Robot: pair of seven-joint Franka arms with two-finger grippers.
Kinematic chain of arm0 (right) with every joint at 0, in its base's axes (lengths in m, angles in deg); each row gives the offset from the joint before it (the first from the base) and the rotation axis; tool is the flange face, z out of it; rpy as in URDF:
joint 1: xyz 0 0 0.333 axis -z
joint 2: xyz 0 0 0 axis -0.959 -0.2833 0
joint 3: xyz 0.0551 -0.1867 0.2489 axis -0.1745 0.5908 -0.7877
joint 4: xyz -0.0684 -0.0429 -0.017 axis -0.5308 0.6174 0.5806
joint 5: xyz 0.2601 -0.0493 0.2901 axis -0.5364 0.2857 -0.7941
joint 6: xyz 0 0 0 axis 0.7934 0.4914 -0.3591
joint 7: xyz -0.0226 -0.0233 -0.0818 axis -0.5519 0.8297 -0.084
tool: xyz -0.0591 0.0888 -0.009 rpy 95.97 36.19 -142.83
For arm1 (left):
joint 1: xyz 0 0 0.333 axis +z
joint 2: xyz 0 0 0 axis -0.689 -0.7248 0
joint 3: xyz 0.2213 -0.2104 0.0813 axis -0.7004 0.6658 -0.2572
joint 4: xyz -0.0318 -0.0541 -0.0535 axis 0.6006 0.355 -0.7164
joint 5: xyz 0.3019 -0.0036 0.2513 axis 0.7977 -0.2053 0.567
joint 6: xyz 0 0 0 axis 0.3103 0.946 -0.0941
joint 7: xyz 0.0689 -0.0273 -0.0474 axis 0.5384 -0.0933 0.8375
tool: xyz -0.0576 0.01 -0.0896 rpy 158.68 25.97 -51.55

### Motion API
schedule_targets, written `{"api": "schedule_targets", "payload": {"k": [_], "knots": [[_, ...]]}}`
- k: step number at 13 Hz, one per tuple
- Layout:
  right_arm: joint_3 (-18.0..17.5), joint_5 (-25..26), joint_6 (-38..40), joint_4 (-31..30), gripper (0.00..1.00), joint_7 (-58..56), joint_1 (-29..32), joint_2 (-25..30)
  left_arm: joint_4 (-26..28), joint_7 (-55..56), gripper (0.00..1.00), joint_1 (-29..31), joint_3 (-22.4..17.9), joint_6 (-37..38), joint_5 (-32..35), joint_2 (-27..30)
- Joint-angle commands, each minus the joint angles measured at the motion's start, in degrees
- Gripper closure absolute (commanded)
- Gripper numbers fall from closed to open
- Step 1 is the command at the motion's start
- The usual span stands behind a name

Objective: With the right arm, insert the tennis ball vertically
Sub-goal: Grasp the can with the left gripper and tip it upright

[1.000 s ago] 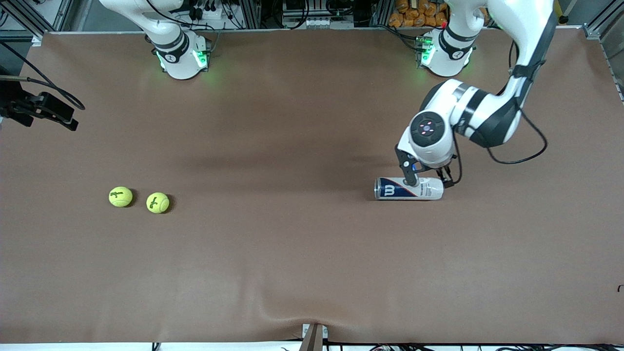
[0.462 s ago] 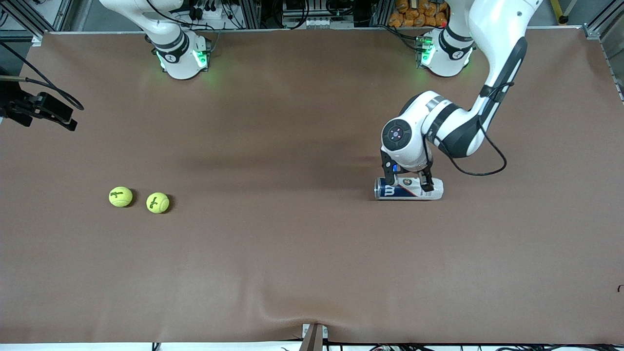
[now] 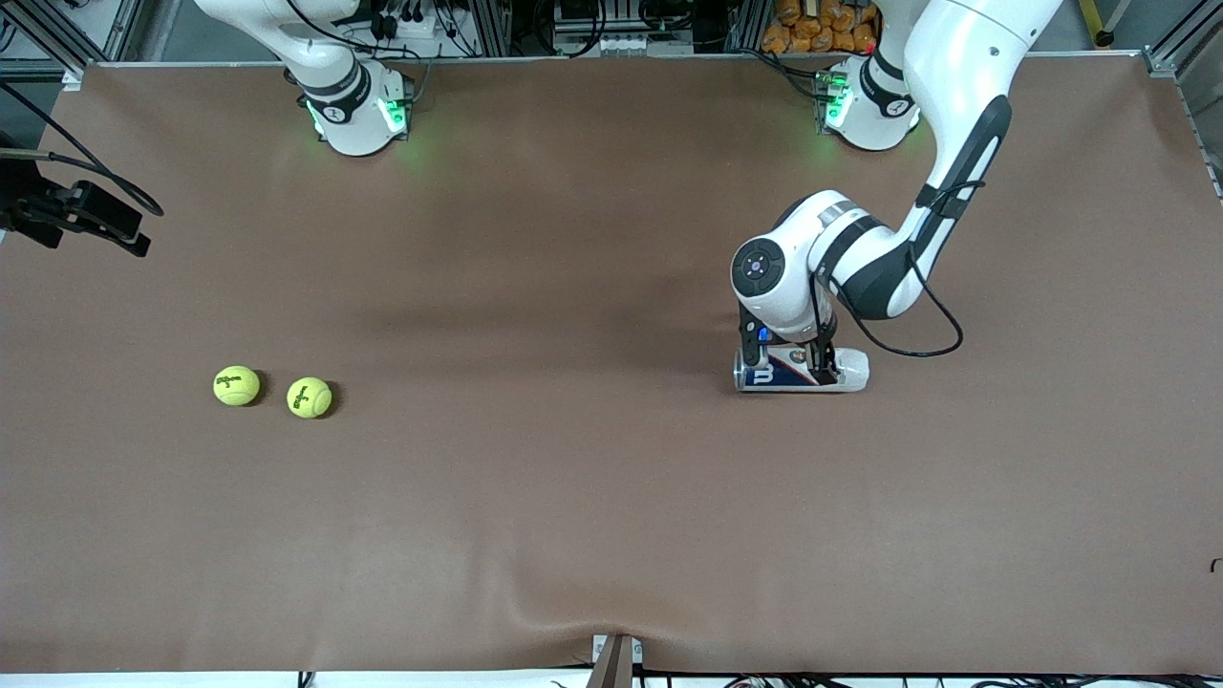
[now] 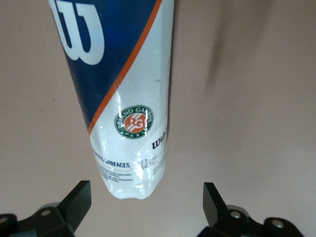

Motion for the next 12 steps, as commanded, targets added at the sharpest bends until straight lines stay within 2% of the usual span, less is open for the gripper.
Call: {"api": "schedule_targets", "payload": {"k": [1, 12], "knots": [[-0.4, -0.8, 0.5, 0.6, 0.00, -0.1, 0.9, -0.2, -0.8, 0.4, 0.00, -0.4, -0.1, -0.9, 1.6, -1.4], [-0.4, -0.8, 0.5, 0.6, 0.00, 0.1, 0.9, -0.2, -1.8, 6.3, 0.00, -1.9, -0.1, -0.9, 9.2, -5.5]]}}
